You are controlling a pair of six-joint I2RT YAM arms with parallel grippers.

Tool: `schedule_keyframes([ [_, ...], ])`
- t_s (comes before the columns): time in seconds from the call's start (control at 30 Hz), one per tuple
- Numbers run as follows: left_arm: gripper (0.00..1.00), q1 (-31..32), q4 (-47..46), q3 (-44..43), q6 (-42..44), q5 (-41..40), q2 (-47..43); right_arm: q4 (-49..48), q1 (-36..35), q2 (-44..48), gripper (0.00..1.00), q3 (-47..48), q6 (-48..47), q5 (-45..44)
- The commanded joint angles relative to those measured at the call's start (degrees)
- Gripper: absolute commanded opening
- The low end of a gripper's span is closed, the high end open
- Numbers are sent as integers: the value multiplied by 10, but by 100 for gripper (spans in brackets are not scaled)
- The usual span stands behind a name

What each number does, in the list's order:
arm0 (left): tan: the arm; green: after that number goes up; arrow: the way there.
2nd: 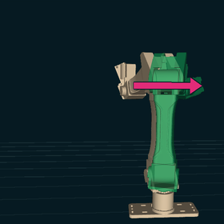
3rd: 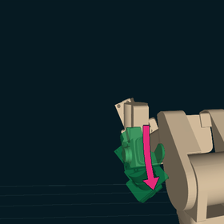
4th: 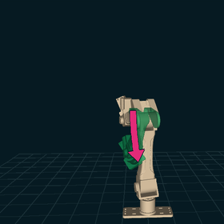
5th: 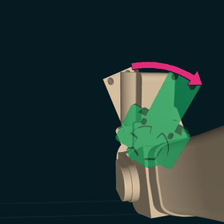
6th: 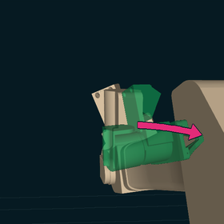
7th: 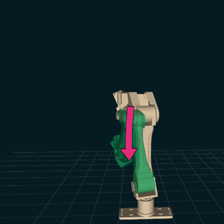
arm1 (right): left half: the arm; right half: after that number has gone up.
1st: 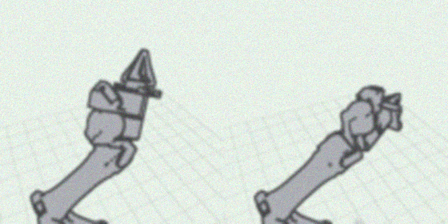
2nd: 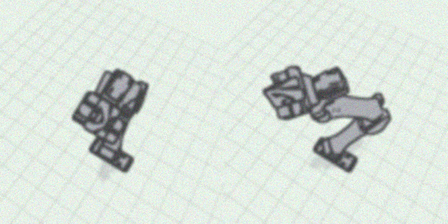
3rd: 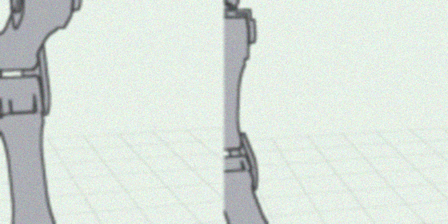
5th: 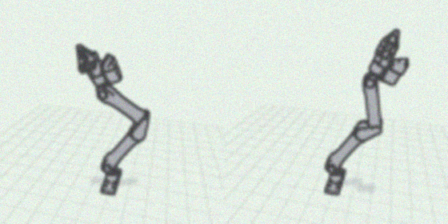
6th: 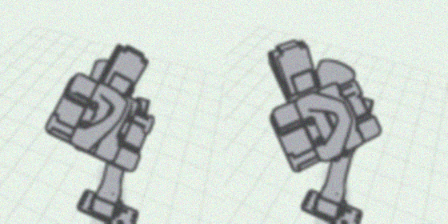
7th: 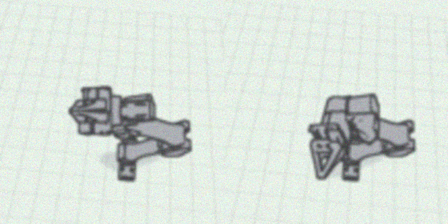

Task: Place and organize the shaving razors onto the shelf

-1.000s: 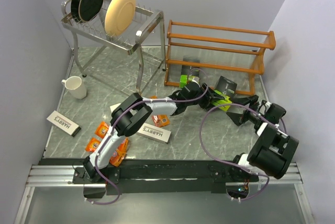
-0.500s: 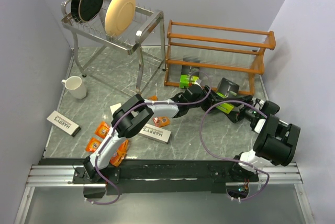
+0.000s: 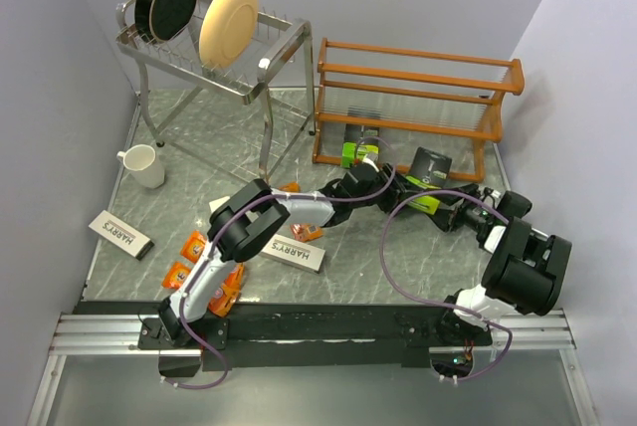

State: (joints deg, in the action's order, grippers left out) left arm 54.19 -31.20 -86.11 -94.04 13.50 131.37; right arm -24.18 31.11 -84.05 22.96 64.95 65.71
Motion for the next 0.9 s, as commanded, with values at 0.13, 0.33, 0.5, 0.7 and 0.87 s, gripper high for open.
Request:
schedule_keyframes([
  [0.13,91,-13,-139,59,134,100,-88,83,24,-20,42,115,-174,-23],
  [0.33,100,-21,-176,84,235,172,-125,59,24,-106,44,180,-194,-12],
  [0.5,99,-23,-145,107,379,245,-168,113,21,-184,44,249,-270,9],
  [0.7,100,-20,8,173,573,291,-252,140,0,-230,45,304,-307,28],
  [0.87,100,-20,90,246,647,266,-321,150,-22,-265,45,334,-308,30],
])
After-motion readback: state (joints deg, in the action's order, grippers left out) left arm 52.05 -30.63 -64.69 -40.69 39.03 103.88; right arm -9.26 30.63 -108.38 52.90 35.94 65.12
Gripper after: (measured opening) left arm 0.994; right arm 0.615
